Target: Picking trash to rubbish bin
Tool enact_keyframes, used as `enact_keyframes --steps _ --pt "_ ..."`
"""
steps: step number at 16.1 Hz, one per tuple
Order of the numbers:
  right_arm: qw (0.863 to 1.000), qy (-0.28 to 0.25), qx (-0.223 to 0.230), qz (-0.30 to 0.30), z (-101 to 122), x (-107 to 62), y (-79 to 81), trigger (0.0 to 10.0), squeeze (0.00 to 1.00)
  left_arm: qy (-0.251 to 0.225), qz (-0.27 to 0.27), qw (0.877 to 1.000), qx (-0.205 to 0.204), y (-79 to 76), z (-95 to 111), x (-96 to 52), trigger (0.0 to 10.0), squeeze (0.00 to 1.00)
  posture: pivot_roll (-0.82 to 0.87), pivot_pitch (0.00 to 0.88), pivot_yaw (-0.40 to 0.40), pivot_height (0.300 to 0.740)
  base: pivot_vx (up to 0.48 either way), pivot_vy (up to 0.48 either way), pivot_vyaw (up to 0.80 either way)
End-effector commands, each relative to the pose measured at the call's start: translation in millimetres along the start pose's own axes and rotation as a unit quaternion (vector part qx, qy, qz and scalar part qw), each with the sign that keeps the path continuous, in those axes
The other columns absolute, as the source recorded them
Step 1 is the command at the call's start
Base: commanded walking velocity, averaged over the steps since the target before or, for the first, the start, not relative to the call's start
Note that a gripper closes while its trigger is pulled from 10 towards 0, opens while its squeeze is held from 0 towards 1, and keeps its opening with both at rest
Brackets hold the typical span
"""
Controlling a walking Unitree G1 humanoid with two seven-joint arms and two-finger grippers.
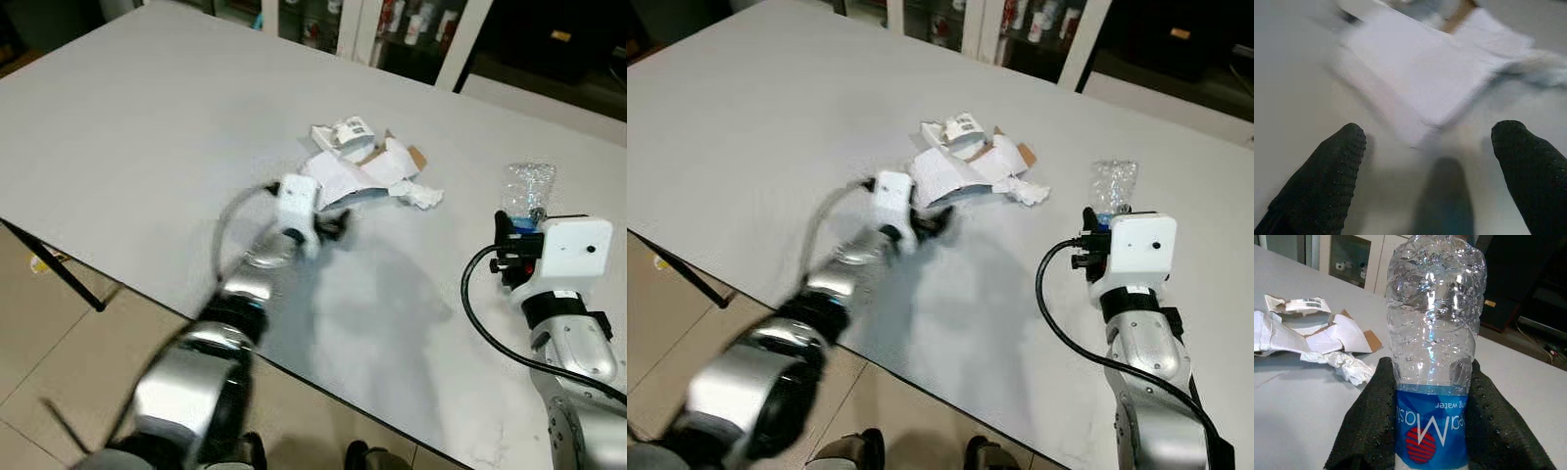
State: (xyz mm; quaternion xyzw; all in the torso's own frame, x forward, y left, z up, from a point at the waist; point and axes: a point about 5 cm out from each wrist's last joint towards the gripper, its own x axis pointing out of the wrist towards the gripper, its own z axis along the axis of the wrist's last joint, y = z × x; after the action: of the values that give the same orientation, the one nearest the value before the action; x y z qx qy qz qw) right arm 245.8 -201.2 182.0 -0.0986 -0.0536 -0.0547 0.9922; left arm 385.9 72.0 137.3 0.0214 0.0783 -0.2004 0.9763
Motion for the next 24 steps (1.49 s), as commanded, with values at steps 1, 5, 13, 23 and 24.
enact_keyframes --steps 1,5,13,23,24 --pt "1.0 -0.002 0.0 -0.006 -1 2.1 -2.2 10.0 0.0 -0.03 -0.004 0.997 0.064 0.3 21 3.4 10.0 0.0 0.05 0.17 -0.049 0.74 0.0 0.0 0.0" --pt "1.0 -0.003 0.008 0.001 -4 7.4 2.5 10.0 0.0 -0.038 0.017 0.975 0.217 13.9 30 1.0 10.0 0.0 0.09 0.186 -0.044 0.74 0.0 0.0 0.0" --pt "1.0 -0.004 0.011 -0.016 -8 8.6 -0.5 10.0 0.0 -0.056 -0.063 0.962 0.261 -11.4 26 2.7 10.0 0.0 0.09 0.226 -0.003 0.74 0.0 0.0 0.0" --pt "0.999 0.013 0.01 -0.046 -13 -7.7 -7.2 10.0 0.0 -0.05 -0.058 0.937 0.34 -10.6 23 3.0 10.0 0.0 0.06 0.311 0.037 0.74 0.0 0.0 0.0" --pt "0.999 0.015 0.01 -0.05 -14 -9.1 -8.2 10.0 0.0 -0.051 -0.05 0.935 0.347 -8.8 25 3.5 10.0 0.0 0.06 0.314 0.039 0.74 0.0 0.0 0.0"
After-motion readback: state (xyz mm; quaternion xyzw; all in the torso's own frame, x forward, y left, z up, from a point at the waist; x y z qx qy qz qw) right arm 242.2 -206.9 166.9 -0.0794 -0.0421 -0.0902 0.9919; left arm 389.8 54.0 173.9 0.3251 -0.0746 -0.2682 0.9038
